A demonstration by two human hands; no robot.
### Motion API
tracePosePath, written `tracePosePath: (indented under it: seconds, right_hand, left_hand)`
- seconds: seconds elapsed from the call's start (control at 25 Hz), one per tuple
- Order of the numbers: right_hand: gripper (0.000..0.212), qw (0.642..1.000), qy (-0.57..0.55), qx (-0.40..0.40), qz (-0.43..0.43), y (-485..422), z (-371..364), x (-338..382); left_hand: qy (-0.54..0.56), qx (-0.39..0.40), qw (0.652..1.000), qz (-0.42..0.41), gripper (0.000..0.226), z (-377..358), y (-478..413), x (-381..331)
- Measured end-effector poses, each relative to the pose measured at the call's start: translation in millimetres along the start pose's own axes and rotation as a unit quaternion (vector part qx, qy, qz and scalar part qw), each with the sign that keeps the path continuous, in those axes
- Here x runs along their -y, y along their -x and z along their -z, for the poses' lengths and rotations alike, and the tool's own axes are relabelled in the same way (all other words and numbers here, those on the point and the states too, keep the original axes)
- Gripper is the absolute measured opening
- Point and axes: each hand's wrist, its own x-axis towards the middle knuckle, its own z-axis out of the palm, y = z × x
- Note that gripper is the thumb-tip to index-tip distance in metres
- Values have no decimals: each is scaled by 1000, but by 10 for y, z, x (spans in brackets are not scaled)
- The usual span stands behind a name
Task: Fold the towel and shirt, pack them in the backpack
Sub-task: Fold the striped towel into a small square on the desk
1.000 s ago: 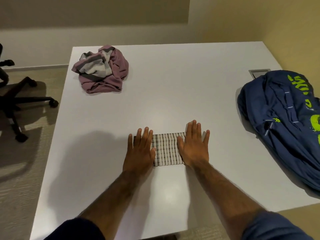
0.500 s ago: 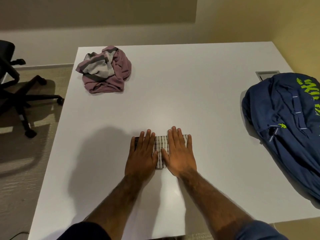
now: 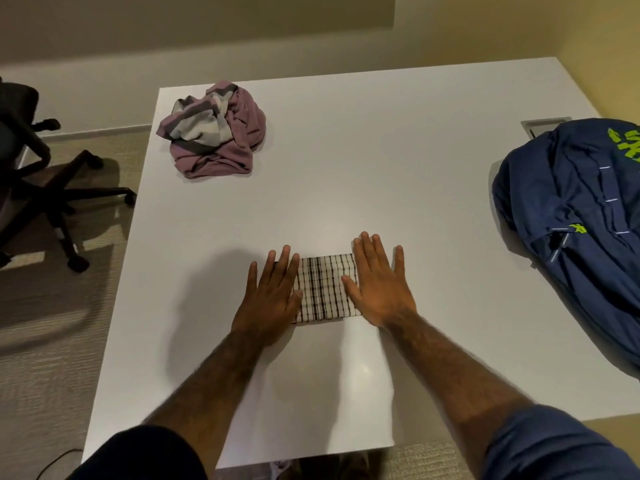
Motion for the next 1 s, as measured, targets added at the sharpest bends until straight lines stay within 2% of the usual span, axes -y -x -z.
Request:
tracePosePath:
  seconds: [0.08, 0.2, 0.24, 0.28, 0.36, 0.44, 0.6, 0.68, 0.76, 0.92, 1.0]
  right_hand:
    - [69, 999, -37, -21, -5, 21, 93, -111]
    - [43, 983, -56, -160, -75, 212, 262, -218]
    - [37, 977, -52, -180, -106, 296, 299, -205]
    - [36, 974, -60, -170, -140, 367, 328, -167]
    - [35, 966, -117, -93, -209, 419, 317, -66]
    - [34, 945, -188, -30, -268, 390, 321, 12]
    - [19, 893, -287, 13, -345, 238, 515, 131]
    - [19, 881, -318, 0, -351, 204, 644, 245]
    - [21, 882, -332, -39, -332, 203, 760, 480]
    - [22, 902, -327, -94, -265, 215, 795, 1199]
    - [20, 923, -298, -113, -215, 190, 684, 1510]
  left_hand:
    - [-12, 21, 1000, -19, 68, 78, 80, 207]
    - [-6, 20, 999, -30, 71, 143, 203, 405]
    - [-10, 10, 999, -37, 72, 141, 234, 437]
    - [-17, 2, 999, -43, 73, 130, 249, 455]
    - [-24, -1, 999, -46, 78, 99, 251, 481]
    - [-13, -1, 999, -43, 82, 84, 231, 493]
    - [3, 6, 999, -40, 85, 100, 229, 529]
    - [4, 12, 999, -39, 87, 106, 220, 524]
    - [8, 16, 999, -40, 91, 110, 182, 507]
    - [49, -7, 998, -50, 91, 107, 176, 496]
    - [36, -20, 998, -54, 86, 93, 198, 492]
